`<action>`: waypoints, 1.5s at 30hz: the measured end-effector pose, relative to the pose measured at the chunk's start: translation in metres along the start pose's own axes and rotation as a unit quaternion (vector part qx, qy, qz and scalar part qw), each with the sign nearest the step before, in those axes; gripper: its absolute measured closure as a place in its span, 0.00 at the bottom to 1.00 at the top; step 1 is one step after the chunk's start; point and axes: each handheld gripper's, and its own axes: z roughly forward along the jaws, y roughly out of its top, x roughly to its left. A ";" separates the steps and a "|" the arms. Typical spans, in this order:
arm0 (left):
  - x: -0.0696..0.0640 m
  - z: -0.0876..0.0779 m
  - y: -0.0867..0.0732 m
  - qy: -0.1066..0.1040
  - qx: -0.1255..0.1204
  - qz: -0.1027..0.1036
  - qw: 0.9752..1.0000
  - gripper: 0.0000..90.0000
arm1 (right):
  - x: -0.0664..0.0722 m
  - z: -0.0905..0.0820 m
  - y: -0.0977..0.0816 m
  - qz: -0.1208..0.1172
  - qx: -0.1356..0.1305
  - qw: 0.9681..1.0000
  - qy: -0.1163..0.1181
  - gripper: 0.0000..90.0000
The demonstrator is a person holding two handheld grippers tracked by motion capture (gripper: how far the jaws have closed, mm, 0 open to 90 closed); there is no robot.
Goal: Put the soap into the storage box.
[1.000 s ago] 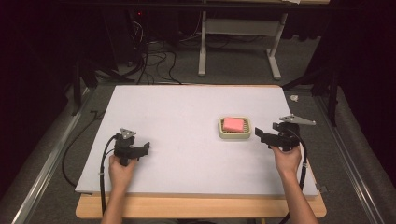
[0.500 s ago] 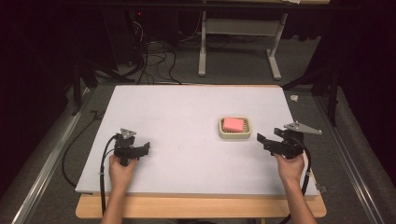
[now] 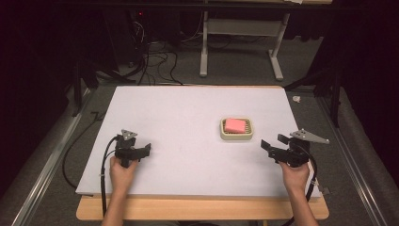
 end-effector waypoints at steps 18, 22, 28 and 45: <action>0.000 0.000 0.000 0.001 -0.001 0.000 1.000 0.24 | 0.009 0.001 -0.016 0.003 -0.006 1.000 0.013 0.24; 0.000 0.000 0.000 0.001 -0.001 0.000 1.000 0.24 | 0.011 0.003 -0.020 0.003 -0.002 1.000 0.014 0.24; 0.000 0.000 0.000 0.000 0.000 0.000 1.000 0.24 | 0.015 0.009 -0.025 -0.001 0.006 1.000 0.017 0.25; 0.000 0.000 0.000 0.001 -0.001 0.000 1.000 0.24 | 0.028 0.033 -0.032 -0.019 0.036 0.999 0.020 0.27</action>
